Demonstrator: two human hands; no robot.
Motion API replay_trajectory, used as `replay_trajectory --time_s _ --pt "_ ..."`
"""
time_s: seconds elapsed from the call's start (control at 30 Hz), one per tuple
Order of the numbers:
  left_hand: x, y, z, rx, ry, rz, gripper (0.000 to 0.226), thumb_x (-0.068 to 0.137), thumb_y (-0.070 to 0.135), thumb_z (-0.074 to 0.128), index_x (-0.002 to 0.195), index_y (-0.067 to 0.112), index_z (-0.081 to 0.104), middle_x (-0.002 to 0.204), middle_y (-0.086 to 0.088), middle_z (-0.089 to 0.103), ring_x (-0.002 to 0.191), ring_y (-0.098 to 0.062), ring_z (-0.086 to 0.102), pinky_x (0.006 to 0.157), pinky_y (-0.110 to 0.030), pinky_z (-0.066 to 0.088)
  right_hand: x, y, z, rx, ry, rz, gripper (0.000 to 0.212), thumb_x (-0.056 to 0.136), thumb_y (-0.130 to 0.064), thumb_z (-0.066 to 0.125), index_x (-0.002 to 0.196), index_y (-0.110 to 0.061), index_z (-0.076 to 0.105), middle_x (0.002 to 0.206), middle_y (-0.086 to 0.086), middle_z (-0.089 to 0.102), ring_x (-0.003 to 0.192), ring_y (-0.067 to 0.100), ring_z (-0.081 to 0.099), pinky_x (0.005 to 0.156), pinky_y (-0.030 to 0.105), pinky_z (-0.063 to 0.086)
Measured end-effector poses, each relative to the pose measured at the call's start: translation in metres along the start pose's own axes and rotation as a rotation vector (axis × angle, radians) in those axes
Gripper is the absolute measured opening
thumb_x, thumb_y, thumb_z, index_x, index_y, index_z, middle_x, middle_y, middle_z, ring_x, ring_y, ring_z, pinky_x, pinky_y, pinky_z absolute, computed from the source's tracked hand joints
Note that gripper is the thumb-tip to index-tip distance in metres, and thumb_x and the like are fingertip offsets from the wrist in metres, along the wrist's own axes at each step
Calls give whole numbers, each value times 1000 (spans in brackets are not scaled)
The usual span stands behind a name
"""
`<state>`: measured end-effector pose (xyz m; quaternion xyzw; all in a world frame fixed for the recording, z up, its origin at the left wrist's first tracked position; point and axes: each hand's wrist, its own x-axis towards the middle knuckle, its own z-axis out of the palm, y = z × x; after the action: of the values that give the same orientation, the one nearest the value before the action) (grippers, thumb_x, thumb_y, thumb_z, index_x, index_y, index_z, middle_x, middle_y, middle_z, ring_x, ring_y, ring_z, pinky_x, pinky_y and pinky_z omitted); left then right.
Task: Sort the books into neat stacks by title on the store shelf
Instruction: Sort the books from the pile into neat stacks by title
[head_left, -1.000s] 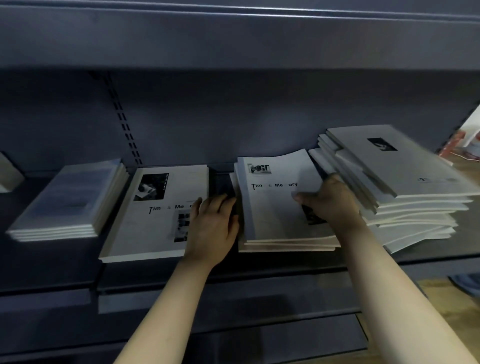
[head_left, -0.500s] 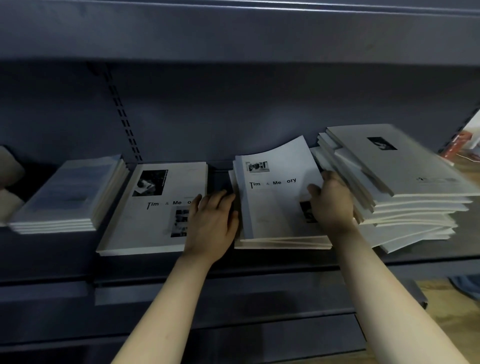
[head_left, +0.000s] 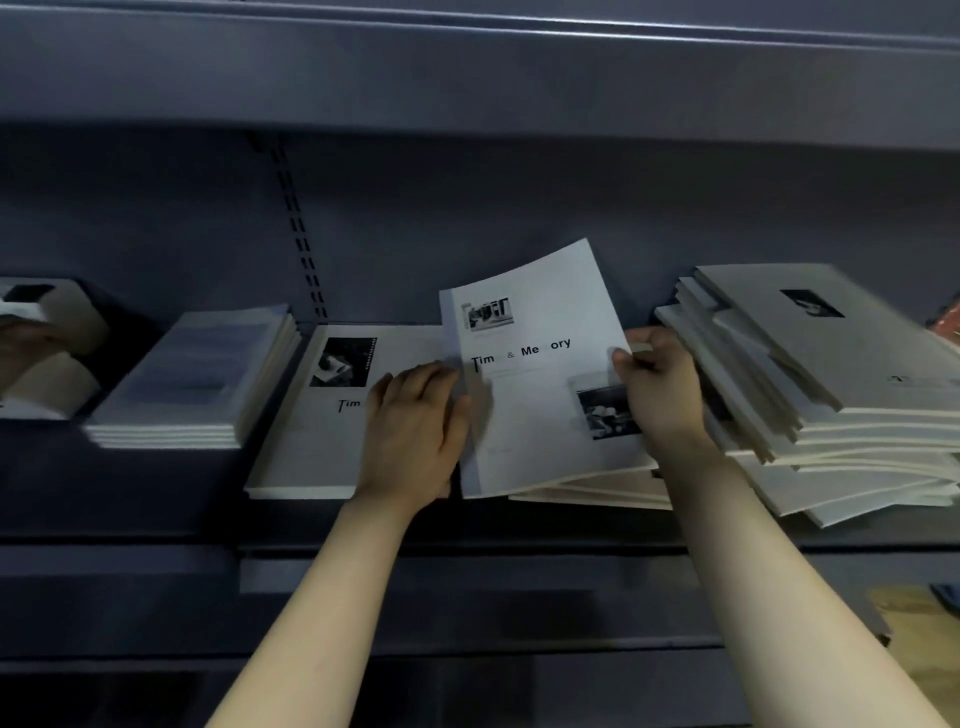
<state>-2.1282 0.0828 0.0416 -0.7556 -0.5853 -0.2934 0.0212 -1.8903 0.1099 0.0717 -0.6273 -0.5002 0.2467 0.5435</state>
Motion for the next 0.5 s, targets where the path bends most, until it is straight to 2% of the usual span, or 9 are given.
replay_trajectory --time_s 0.13,0.2,0.3,0.37,0.5 --pt "-9 -38 -19 64 11 -42 52 95 39 25 127 13 57 128 -9 57 117 -29 51 101 -42 31 -4 -6 41 90 -47 82 4 91 -8 59 91 -12 60 83 2 66 79 18 61 73 31 47" --pt "-17 -58 -30 67 33 -86 53 95 40 24 128 14 56 130 -7 57 119 -27 51 103 -43 30 -8 -10 63 109 -72 113 2 90 -10 61 91 -12 60 84 5 66 78 19 60 73 33 49" --pt "-31 -87 -46 87 65 -131 50 95 39 26 130 16 54 132 -6 55 120 -26 49 103 -44 31 -17 -18 95 120 -90 131 8 91 -9 60 98 -12 59 85 3 61 71 10 54 60 23 41" --pt "-40 -106 -55 117 73 -128 48 95 37 29 129 14 55 131 -8 56 118 -28 51 103 -44 31 -24 -23 116 117 -105 133 10 91 -9 60 100 -13 59 86 1 61 73 9 55 60 22 40" --pt "-59 -147 -70 148 102 -130 45 92 34 36 124 12 59 130 -9 56 115 -29 52 99 -41 34 -37 -26 153 75 -113 149 13 90 -13 60 103 -13 62 95 6 67 84 19 61 65 24 41"
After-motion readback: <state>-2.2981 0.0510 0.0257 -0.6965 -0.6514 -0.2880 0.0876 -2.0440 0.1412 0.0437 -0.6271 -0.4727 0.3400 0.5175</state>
